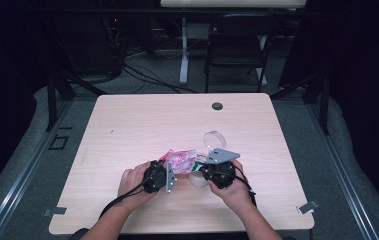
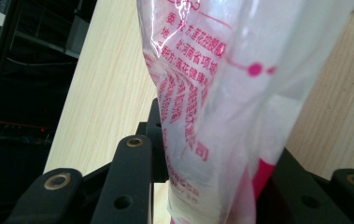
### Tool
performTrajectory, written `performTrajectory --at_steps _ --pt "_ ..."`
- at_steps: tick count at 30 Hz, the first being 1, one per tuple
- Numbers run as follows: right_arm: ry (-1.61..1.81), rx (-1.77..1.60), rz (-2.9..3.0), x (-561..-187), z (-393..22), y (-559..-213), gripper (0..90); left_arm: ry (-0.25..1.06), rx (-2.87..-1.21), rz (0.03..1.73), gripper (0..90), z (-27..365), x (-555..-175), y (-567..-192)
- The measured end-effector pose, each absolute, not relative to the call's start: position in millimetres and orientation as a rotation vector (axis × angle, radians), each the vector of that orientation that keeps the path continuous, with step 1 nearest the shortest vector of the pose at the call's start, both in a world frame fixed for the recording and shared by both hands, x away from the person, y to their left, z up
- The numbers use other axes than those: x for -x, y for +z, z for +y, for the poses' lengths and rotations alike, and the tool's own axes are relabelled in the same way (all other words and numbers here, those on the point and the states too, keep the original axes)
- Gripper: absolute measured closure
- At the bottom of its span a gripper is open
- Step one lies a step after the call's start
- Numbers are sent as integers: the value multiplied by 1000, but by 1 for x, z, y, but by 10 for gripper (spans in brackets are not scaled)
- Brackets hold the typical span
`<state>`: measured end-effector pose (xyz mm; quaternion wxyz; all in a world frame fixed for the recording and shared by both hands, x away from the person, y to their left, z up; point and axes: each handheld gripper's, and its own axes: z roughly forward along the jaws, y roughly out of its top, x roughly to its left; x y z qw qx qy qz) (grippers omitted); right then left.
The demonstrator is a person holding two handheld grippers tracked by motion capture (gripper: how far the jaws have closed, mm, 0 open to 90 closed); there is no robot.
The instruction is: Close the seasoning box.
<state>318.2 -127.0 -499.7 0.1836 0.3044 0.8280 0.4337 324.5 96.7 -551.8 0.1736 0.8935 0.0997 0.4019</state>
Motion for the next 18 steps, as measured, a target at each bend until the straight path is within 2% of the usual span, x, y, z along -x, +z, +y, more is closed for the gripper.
performTrajectory --at_steps 11,18 --pt "1232 -859 2330 -318 -125 -500 894 1103 -2523 312 717 97 -327 -554" --pt "1262 -856 2329 -316 -125 -495 831 1028 -2493 367 719 100 -329 -556"
